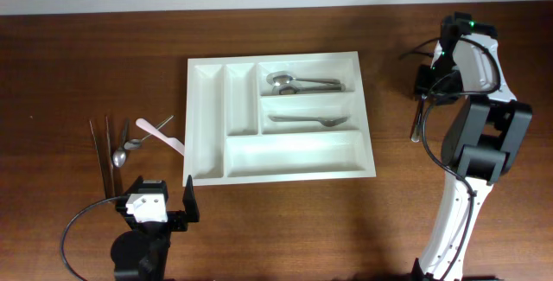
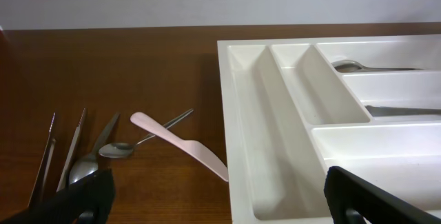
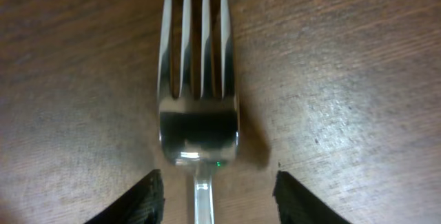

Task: Pack container
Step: 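Return the right gripper to the right and grasp the silver fork, then carry the fork with the right gripper over the upper compartment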

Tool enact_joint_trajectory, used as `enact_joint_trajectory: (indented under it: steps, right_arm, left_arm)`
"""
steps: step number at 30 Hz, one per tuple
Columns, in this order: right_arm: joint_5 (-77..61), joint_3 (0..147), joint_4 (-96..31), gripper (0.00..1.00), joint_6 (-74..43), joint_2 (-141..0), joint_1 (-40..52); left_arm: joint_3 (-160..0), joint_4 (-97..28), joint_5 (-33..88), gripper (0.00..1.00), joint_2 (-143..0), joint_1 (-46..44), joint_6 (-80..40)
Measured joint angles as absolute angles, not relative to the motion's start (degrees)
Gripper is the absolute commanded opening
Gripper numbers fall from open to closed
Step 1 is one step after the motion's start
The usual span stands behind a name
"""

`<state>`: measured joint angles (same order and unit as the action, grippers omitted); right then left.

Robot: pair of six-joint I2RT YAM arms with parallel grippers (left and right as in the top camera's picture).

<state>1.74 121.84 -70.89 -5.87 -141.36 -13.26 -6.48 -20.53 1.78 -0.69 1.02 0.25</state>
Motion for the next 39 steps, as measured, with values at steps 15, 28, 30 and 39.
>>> enact_joint_trajectory:
  steps: [15, 28, 30, 39]
  right_arm:
    - [1.8, 116.3, -65.4, 0.04, -5.9, -139.3, -13.1]
    - [2.0, 116.4, -66.2, 0.04, -5.5, -139.2, -13.1]
    - [2.0, 116.6, -67.5, 0.04, -5.4, -139.2, -13.1]
    - [1.9, 125.9, -75.6, 0.04, -4.0, -139.7, -12.9]
  left_arm:
    - [-6.5, -20.6, 1.8, 0.99, -0.7, 1.0, 0.3]
    - [-6.5, -20.6, 1.8, 0.99, -0.7, 1.0, 0.3]
    - [-6.5, -20.5, 1.8, 0.99, -0.7, 1.0, 0.3]
    - [-6.5, -20.6, 1.8, 0.99, -0.7, 1.0, 0.3]
